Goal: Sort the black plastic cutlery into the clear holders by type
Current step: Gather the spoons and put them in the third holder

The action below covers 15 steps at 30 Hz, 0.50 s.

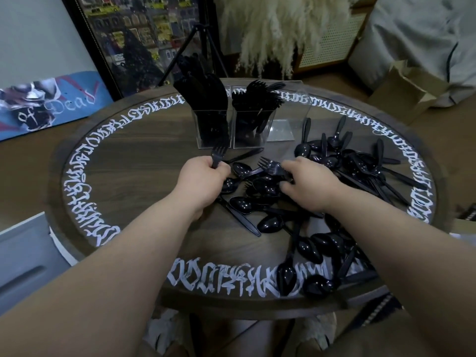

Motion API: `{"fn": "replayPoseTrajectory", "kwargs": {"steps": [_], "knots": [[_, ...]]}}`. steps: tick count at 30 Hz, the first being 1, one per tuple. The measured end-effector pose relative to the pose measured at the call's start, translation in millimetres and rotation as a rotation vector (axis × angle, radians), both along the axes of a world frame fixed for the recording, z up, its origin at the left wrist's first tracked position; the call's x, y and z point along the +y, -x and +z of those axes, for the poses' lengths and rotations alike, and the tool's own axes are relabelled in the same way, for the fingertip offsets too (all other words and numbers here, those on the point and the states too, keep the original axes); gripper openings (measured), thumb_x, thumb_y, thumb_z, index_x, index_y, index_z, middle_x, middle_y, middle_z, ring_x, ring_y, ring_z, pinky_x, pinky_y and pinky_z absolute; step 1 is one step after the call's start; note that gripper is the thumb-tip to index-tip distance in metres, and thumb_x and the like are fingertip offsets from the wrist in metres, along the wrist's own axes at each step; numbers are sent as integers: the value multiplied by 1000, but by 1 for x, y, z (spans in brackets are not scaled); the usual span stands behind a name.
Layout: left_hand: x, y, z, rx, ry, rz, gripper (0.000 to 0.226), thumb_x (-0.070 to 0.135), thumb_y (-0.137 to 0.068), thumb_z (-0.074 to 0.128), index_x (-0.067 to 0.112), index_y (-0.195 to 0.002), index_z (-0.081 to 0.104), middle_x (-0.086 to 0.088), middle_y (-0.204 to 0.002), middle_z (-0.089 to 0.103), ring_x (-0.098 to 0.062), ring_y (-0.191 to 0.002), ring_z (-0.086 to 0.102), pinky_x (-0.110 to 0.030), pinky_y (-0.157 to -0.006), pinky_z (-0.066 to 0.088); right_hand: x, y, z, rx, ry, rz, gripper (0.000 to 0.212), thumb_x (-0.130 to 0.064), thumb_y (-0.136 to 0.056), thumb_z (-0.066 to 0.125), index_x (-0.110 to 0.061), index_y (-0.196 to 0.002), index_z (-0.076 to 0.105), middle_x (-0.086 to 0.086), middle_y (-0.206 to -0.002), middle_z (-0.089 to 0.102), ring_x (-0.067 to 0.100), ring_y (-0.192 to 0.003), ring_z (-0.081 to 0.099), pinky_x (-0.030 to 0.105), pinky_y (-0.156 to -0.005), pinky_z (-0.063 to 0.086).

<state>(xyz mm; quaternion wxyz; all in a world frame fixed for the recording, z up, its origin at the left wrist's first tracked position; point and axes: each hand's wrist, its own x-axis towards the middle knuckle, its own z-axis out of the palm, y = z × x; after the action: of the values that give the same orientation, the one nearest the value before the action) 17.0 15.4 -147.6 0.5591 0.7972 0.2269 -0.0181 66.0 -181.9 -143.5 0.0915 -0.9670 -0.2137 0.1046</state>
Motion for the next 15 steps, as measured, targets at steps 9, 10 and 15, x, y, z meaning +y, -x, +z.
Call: {"fn": "replayPoseTrajectory", "kwargs": {"steps": [9,10,15], "knots": [[-29,-3,-1,78,-383,-244,4,26,-84,68,22,-87,67,4,-85,67,-17,-89,63,-28,-82,51,-24,17,-7,-54,-111,-46,20,-24,-90,54,-18,-71,52,3,-75,55,26,-78,56,33,-66,44],[-32,-4,-3,81,-430,-260,5,28,-84,68,25,-88,66,6,-86,66,-16,-89,62,-27,-80,50,-24,16,-8,-43,-137,-58,20,-23,-89,56,-20,-69,52,-1,-73,53,24,-77,55,32,-66,43],[-41,-7,-3,82,-460,-273,11,24,-86,65,24,-96,69,4,-93,68,-16,-92,62,-28,-81,51,-26,11,-12,21,-185,-67,15,-24,-89,57,-21,-75,54,-2,-74,60,21,-75,55,30,-67,44]]}}
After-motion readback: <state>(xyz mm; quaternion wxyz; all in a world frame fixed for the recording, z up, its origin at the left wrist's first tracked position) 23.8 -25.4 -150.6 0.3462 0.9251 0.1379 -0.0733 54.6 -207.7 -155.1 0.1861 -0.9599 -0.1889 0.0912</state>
